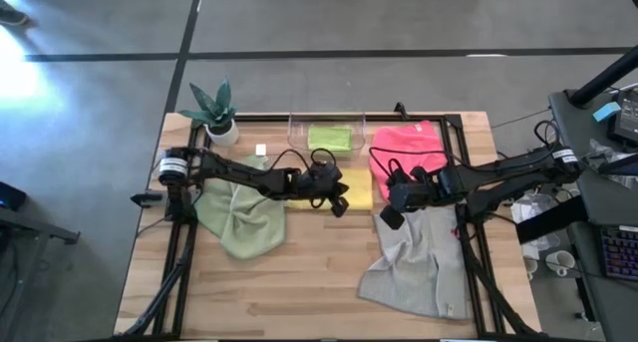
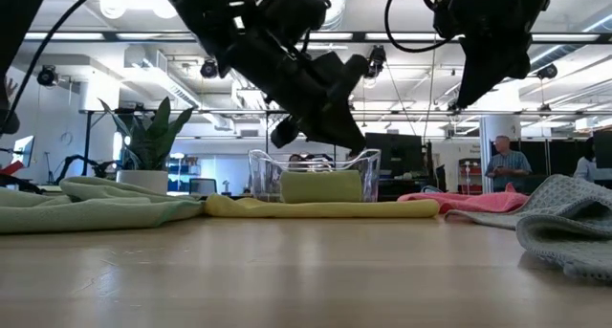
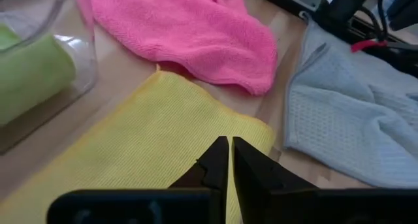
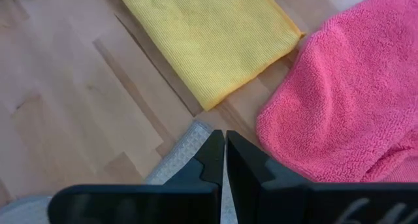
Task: Fold microfiber towels
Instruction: Fold the yellow microfiber cloth
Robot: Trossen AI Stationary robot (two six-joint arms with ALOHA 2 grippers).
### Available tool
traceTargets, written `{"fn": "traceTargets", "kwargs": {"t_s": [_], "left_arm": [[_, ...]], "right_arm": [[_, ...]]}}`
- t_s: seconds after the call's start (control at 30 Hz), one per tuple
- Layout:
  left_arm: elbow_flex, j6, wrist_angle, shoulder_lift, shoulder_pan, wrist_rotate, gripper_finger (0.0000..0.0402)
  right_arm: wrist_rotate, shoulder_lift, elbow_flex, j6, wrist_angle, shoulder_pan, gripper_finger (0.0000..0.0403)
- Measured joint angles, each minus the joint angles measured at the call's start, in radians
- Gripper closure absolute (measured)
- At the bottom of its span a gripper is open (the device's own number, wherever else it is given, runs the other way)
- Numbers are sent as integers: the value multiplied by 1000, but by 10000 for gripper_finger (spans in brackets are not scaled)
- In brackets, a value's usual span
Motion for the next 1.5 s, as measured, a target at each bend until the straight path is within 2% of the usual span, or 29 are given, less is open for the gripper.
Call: {"fn": "traceTargets", "kwargs": {"t_s": [0.5, 0.73, 0.83, 1.0, 1.17, 1.37, 1.5], "left_arm": [[52, -8, -9, 150, -2, -7, 395], [47, 1, -142, 151, -13, 19, 395], [46, 36, -178, 150, -23, 79, 395], [50, 187, -311, 138, -55, 184, 395], [51, 446, -471, 121, -110, 253, 395], [51, 909, -695, 92, -211, 262, 395], [50, 1073, -758, 66, -277, 176, 395]], "right_arm": [[-7, 0, 0, -17, 4, 0, 394], [-7, 0, 0, -16, 4, 0, 394], [-7, 0, 0, -15, 4, 0, 394], [-7, 0, 0, -1, 4, 0, 394], [-6, 0, -1, 22, 3, 0, 394], [-6, 3, -1, 23, 3, -1, 394], [-5, 3, -1, 46, 2, -1, 394]]}}
